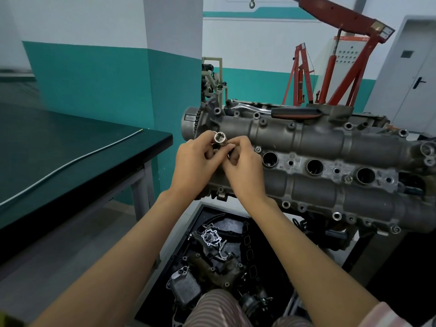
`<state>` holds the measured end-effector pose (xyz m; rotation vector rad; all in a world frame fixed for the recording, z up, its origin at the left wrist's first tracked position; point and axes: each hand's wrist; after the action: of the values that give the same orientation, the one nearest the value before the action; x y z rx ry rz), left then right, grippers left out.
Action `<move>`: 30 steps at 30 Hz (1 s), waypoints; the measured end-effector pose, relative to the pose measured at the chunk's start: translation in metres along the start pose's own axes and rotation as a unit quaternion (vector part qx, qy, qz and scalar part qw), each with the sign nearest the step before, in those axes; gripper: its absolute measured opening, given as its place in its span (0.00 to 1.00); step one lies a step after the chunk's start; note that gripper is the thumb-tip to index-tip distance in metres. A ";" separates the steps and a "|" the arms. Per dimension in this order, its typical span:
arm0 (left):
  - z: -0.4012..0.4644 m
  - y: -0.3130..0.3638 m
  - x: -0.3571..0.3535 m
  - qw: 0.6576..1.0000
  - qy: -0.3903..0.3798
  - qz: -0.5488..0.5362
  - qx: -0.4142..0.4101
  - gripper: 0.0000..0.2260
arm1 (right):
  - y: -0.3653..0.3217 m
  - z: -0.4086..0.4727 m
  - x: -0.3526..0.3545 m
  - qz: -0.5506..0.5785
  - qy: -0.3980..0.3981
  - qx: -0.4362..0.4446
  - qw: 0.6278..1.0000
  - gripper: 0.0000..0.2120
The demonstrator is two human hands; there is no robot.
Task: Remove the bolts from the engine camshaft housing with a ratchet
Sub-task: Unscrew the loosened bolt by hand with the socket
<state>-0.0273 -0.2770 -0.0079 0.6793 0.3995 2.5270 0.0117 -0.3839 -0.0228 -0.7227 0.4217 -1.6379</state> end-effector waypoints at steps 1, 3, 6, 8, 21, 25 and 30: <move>0.000 0.000 0.000 1.000 0.003 -0.002 0.000 0.13 | -0.001 0.000 0.000 0.000 0.003 -0.001 1.000 0.06; 0.000 0.001 -0.002 1.000 0.011 -0.007 0.002 0.14 | -0.001 0.000 -0.001 -0.006 0.007 0.006 1.000 0.08; -0.001 0.002 -0.002 1.000 0.014 -0.007 0.000 0.14 | 0.000 -0.001 0.001 -0.008 -0.005 0.023 1.000 0.04; -0.001 0.001 0.000 1.000 0.002 -0.007 -0.010 0.10 | 0.001 -0.001 0.002 -0.009 -0.013 0.031 0.999 0.02; -0.001 0.003 -0.004 0.999 0.022 -0.023 0.019 0.15 | 0.001 0.000 -0.001 -0.009 0.002 0.017 1.000 0.03; -0.002 0.001 0.002 1.000 -0.002 -0.006 -0.019 0.08 | 0.001 -0.001 0.001 0.005 -0.003 0.029 1.000 0.04; -0.001 0.000 0.002 1.000 0.007 0.010 -0.026 0.07 | -0.004 -0.002 0.003 -0.011 -0.040 0.066 0.997 0.14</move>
<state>-0.0293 -0.2761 -0.0076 0.6504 0.3325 2.5533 0.0074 -0.3867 -0.0213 -0.6928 0.2454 -1.6358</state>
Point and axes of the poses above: each hand's wrist, its own z-axis towards the middle knuckle, its own x-axis out of the back of the hand, y = z × x, and after that the axes turned 11 degrees about z, right-handed
